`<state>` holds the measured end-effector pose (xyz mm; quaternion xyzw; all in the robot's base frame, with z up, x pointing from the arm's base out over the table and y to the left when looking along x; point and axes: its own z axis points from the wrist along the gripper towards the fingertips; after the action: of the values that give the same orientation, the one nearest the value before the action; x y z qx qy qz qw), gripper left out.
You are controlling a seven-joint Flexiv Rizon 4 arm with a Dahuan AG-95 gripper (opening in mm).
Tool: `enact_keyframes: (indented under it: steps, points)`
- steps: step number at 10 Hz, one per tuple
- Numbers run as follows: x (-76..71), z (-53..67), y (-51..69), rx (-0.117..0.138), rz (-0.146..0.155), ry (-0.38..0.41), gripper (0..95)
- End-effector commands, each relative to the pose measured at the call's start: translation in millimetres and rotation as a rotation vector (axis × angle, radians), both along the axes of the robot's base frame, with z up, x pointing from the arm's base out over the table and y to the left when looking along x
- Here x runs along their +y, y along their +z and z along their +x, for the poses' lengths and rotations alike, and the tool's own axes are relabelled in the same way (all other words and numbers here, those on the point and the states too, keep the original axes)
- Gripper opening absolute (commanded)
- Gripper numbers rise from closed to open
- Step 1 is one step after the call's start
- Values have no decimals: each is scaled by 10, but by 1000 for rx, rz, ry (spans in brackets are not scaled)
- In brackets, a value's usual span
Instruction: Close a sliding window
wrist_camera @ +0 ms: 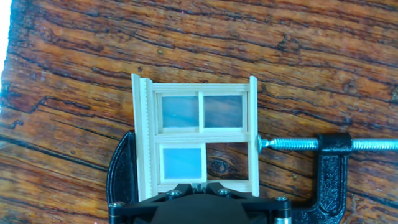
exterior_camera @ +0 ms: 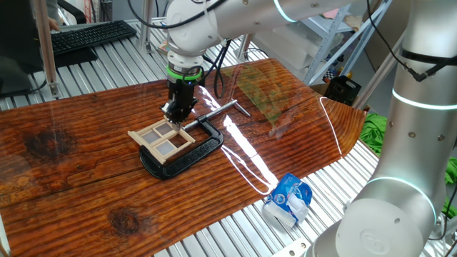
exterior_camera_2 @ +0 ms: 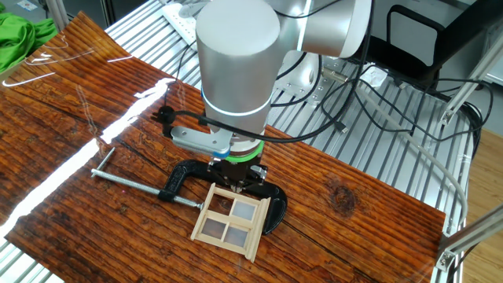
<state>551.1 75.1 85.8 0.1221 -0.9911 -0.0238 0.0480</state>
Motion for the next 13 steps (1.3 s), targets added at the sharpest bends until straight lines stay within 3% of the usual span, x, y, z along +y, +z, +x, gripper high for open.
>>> enact_keyframes:
  steps: [1, 4, 13]
  points:
    - [-6, -4, 1, 0, -3, -1, 0]
    - [-6, -4, 1, -3, -8, -2, 0]
    - [185, 127, -304, -8, -5, -1, 0]
